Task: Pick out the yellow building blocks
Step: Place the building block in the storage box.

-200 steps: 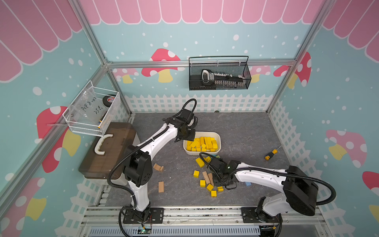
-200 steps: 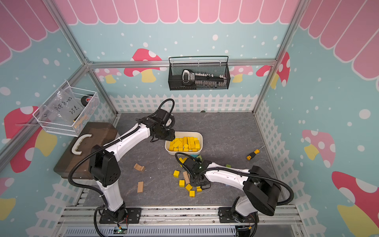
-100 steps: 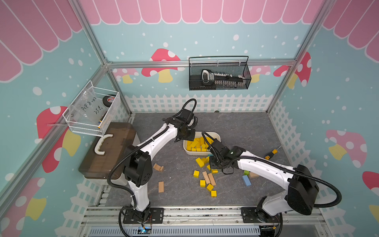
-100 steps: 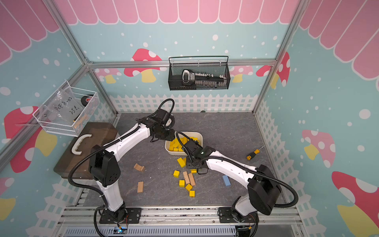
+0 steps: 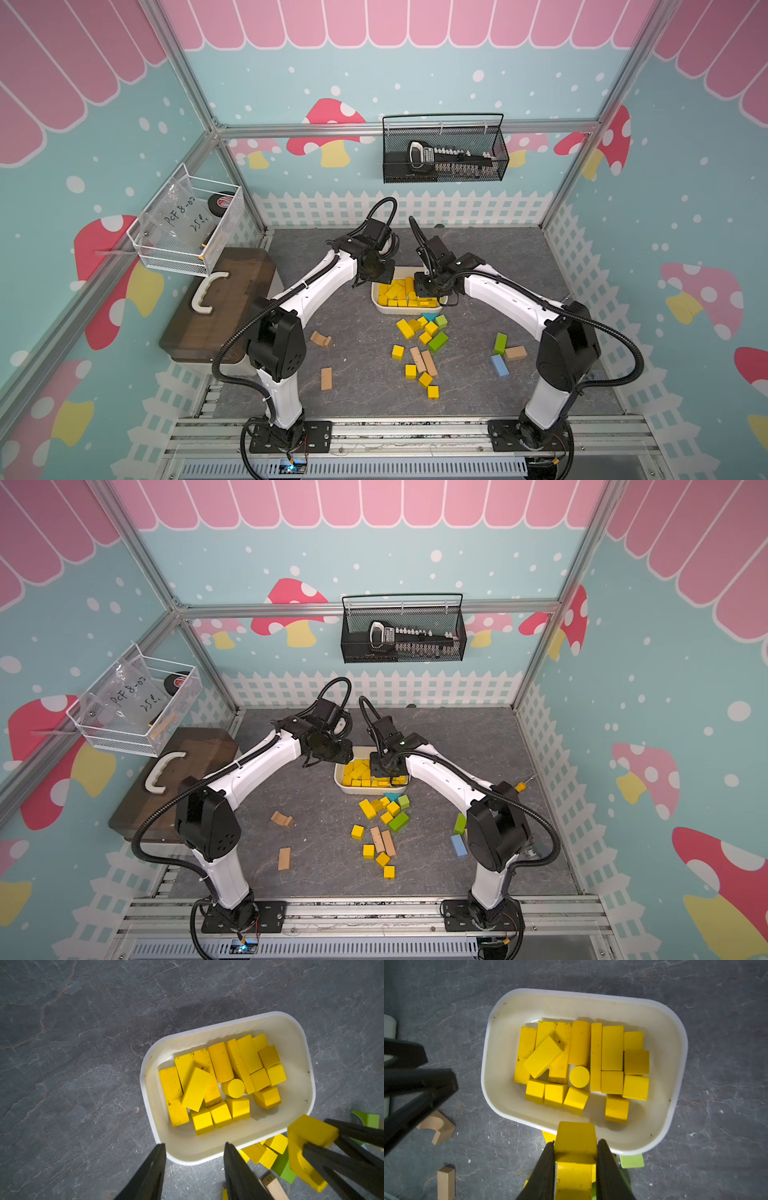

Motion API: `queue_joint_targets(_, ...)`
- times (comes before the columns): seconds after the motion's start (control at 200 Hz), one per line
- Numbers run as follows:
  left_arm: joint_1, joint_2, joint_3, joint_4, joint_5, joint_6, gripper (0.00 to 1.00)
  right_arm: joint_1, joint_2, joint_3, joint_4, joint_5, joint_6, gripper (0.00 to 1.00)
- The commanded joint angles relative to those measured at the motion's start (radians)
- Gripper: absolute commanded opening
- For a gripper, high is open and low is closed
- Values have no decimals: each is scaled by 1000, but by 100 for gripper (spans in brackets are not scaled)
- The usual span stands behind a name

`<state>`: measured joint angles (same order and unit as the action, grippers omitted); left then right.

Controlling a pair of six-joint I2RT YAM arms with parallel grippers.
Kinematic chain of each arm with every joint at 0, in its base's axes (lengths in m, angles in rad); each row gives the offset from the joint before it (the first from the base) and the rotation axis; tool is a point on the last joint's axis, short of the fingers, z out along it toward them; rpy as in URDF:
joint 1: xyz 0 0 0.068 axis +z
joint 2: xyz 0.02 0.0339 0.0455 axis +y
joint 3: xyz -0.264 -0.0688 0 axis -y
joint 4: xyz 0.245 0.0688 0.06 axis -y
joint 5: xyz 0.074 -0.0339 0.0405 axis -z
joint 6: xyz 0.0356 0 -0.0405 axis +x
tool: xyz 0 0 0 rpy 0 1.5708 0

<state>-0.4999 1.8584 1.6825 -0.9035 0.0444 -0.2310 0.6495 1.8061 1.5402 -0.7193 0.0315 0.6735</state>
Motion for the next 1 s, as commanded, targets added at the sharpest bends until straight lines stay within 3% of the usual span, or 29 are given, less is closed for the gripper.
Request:
queue_joint_targets(0.0, -5, -27, -1, -17, -15, 24, 50, -1, 76, 81, -26, -20, -35, 25)
queue_joint_targets(0.405, 11, -26, 2, -31, -52, 10, 50, -7, 323, 345, -22, -139, -3, 25)
queue_joint_targets(0.721, 117, -31, -3, -26, 8, -34, 49, -12, 435, 462, 7, -243, 56, 26)
queue_joint_targets(0.996, 147, -37, -7, -20, 30, -37, 49, -13, 500, 513, 66, -317, 125, 28)
